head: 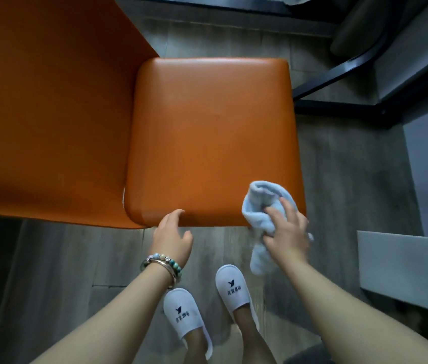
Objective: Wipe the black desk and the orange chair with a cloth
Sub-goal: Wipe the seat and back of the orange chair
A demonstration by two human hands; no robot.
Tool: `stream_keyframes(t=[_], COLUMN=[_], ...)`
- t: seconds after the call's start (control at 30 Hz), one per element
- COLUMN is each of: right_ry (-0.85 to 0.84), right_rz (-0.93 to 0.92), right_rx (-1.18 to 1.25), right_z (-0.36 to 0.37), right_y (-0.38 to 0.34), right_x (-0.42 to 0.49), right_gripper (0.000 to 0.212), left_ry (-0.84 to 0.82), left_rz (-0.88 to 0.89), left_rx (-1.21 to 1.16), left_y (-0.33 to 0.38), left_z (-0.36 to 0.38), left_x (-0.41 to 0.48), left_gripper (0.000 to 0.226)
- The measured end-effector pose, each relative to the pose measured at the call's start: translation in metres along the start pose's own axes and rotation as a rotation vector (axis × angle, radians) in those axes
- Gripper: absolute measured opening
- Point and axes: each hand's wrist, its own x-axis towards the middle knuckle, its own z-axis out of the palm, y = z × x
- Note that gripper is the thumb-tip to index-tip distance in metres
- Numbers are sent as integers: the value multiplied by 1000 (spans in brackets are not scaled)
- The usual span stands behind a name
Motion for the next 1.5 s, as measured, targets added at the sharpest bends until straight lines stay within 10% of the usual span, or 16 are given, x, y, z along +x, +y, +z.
stream_keyframes(t=[0.2, 0.43, 0.63, 1.03, 1.33, 1.5], right_ry=[162, 126, 20, -72, 54, -62], right_rz=[772, -378, -911, -545, 311, 90], right_rx=[346, -11, -226, -319, 205, 374], right_z=[-24, -5, 15, -53, -95, -97], right_y=[27, -65, -66, -73, 3, -34], right_x=[-28, 21, 66, 300, 388, 408], right_gripper=[28, 70, 29, 36, 43, 50], left_ry=[-119, -107, -51, 64, -102, -95], left_rz=[63, 67, -6, -12, -149, -136], left_rx=[110, 142, 117, 176, 375, 633], left_y=[5, 21, 39, 141, 177, 183], left_z=[-6, -15, -13, -6, -1, 5], left_x=[7, 33, 71, 181, 211, 210], left_gripper=[51, 52, 51, 64, 73, 79])
